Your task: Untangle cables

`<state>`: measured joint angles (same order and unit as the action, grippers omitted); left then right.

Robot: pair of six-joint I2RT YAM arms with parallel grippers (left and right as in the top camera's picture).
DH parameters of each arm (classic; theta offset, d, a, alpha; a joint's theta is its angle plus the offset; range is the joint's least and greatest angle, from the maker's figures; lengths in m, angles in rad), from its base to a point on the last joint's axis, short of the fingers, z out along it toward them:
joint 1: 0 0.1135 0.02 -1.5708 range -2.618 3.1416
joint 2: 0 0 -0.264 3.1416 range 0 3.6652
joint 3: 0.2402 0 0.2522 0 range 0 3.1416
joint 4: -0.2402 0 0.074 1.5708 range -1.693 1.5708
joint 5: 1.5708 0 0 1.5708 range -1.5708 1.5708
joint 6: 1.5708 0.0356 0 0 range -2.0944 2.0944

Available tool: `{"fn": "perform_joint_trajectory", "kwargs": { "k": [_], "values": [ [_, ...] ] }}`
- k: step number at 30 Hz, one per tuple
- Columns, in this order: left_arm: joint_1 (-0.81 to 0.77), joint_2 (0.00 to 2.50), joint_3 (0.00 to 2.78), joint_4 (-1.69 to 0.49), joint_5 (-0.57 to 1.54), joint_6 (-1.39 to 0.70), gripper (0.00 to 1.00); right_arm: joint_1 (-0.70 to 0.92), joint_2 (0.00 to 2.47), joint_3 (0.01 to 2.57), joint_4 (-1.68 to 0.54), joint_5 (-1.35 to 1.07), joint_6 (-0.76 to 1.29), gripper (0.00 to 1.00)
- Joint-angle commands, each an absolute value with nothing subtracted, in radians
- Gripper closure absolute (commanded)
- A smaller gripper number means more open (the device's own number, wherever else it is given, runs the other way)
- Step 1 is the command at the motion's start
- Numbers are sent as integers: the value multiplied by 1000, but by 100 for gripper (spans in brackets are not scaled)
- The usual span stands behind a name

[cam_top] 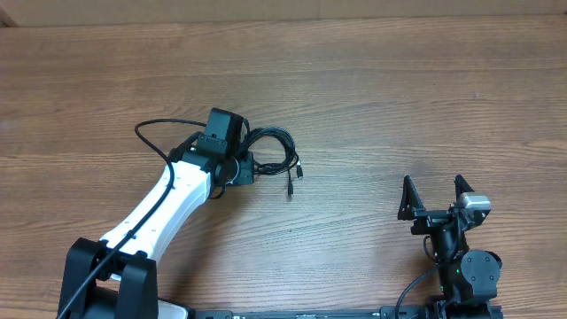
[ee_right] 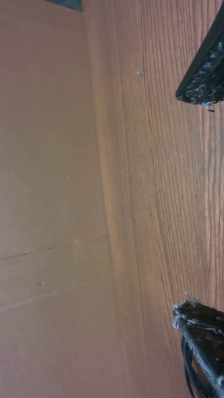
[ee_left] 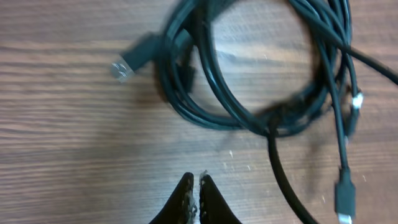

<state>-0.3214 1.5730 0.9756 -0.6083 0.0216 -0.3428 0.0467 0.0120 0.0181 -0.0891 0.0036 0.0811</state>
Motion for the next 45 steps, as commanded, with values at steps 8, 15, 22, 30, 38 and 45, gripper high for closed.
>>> {"fn": "perform_joint_trajectory", "kwargs": {
  "k": [8,15,22,30,38,45],
  "values": [
    [-324,1583,995,-575,-46,-461,83,51,3,8,-84,1,77,0],
    [-324,1583,994,-575,-25,-574,64,51,3,8,-84,1,77,0],
    [-324,1583,983,-574,-26,-585,53,51,3,8,-84,1,77,0],
    [-324,1596,983,-564,-33,-585,47,51,3,8,-84,1,77,0],
    [-324,1687,983,-514,-33,-585,39,51,3,8,-84,1,77,0],
    [-324,1724,983,-474,-33,-584,28,51,3,8,-84,1,77,0]
  ]
}}
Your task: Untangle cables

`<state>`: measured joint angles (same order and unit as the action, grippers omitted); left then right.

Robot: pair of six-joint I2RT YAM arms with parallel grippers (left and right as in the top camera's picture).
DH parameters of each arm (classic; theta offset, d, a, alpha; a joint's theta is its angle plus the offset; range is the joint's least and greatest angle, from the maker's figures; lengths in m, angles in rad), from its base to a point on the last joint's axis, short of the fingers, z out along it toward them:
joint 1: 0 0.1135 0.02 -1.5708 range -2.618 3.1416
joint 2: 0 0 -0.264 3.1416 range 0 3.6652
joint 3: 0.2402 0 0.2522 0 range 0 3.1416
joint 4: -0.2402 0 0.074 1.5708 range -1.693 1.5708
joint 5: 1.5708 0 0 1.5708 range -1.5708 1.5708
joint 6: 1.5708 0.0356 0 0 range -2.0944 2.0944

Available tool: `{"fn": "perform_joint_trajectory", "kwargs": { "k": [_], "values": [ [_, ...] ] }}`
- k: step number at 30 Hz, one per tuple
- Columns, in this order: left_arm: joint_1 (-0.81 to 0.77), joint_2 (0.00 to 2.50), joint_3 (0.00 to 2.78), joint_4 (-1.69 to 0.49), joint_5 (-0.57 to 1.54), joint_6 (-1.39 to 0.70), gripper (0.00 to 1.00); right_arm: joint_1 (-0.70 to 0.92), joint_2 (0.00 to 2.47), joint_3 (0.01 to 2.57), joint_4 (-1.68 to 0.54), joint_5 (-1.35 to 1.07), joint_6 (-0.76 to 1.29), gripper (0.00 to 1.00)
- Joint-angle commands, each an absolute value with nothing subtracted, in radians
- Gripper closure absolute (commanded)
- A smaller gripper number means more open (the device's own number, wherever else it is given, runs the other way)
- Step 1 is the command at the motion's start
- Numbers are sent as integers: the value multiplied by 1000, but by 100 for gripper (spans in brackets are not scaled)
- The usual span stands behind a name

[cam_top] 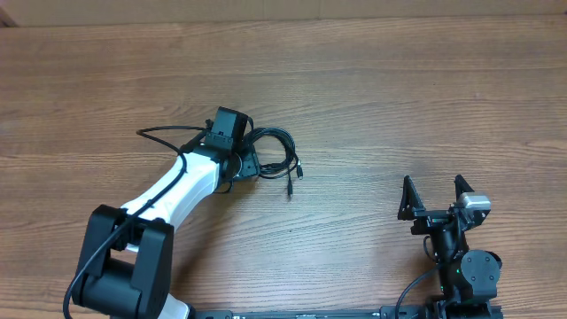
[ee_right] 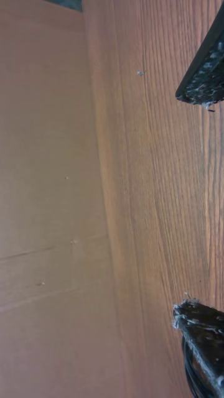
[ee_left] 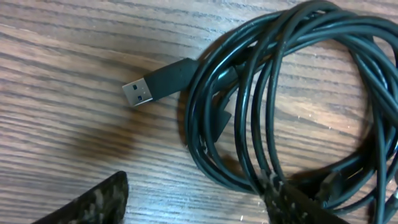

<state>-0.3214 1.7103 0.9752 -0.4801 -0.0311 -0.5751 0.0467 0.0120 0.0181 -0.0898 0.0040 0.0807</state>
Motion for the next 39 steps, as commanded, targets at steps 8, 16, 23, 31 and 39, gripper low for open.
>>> {"fn": "perform_joint_trajectory", "kwargs": {
  "k": [8,16,23,31,39],
  "values": [
    [-324,1724,983,-474,-33,-584,25,51,3,8,-84,1,77,0],
    [-324,1724,983,-474,-33,-584,25,51,3,8,-84,1,77,0],
    [-324,1724,983,-474,-33,-584,25,51,3,8,-84,1,77,0],
    [-324,1724,983,-471,-32,-584,25,51,3,8,-84,1,77,0],
    [-324,1724,983,-471,-32,-584,24,51,3,8,-84,1,77,0]
  ]
}}
